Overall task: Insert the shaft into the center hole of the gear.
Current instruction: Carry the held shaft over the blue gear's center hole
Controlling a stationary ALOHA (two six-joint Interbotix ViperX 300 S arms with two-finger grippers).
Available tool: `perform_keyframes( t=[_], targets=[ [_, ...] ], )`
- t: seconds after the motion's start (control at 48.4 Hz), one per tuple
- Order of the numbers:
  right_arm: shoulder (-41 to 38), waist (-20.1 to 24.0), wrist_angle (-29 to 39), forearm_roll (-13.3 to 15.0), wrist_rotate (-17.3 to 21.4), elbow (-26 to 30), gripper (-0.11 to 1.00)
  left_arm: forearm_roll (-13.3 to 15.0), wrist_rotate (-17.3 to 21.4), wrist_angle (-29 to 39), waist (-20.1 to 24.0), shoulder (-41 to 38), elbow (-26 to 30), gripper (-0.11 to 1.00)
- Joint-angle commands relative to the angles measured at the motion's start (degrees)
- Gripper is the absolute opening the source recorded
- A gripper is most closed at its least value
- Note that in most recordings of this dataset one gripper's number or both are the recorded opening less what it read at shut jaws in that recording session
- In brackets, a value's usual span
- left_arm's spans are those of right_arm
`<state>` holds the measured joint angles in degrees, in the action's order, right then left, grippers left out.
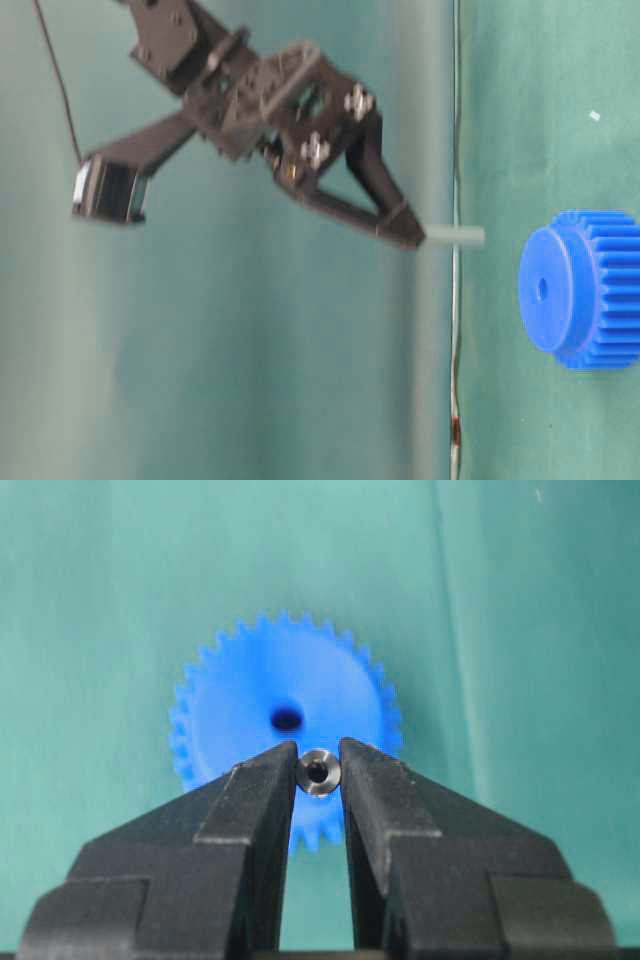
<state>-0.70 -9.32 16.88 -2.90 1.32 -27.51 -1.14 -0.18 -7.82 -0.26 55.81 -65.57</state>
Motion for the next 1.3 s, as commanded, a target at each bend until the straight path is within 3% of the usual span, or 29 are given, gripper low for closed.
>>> perform_keyframes(
  t=[0.0,0.145,1.281],
  targets=[
    [-0.6,0.6,-0.4,-0.3,0.1,3.7,0.16,-0.1,0.0,-0.3,-0.2,-0.2,1.6,0.00],
    [-2.6,1.2,-0.2,-0.2,0.1,6.0,0.16,-0.1,0.0,-0.3,-0.2,-0.2,1.7,0.00],
    [-7.6,1.9,-1.8,-0.2,0.1,5.0,0.16,-0.1,0.0,-0.3,-0.2,-0.3,1.7,0.00]
  ],
)
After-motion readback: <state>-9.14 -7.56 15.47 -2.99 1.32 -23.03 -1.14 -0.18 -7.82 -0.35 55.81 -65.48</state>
